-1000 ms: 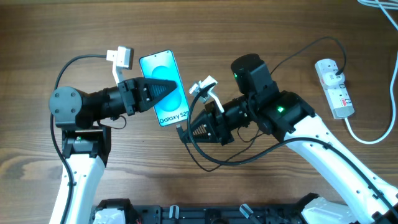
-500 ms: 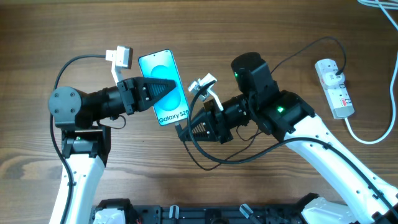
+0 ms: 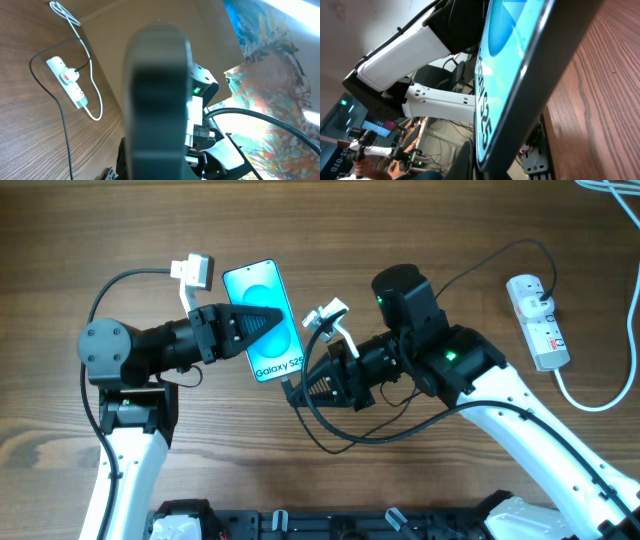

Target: Plug charger to phone and switch on socket

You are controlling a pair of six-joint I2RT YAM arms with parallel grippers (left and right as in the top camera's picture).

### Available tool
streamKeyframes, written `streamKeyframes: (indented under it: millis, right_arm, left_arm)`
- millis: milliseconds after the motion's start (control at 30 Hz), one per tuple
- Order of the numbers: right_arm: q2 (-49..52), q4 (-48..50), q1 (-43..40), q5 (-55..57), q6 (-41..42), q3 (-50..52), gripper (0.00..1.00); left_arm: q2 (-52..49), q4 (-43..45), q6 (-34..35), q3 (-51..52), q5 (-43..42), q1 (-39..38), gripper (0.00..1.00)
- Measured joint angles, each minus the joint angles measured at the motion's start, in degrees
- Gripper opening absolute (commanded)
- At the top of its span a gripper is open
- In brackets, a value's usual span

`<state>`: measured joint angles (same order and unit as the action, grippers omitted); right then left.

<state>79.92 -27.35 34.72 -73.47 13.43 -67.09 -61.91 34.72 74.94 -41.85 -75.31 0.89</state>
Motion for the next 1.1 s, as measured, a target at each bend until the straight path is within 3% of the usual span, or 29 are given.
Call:
streamKeyframes:
  millis: [533, 733, 1100]
  right_arm:
    - [0.0, 0.8, 0.0, 0.2, 0.5, 0.0, 0.04]
    - [0.0, 4.7, 0.1, 0.2, 7.2, 0.3, 0.04]
    - [0.0, 5.5, 1.0, 1.3, 12.7, 1.1, 0.04]
  left_arm:
    - [0.0, 0.0, 1.3, 0.0, 0.0, 0.0, 0.04]
    - [0.0, 0.0, 1.1, 0.0, 0.2, 0.4, 0.04]
    - [0.0, 0.1, -5.7, -0.3, -2.7, 0.7, 0.04]
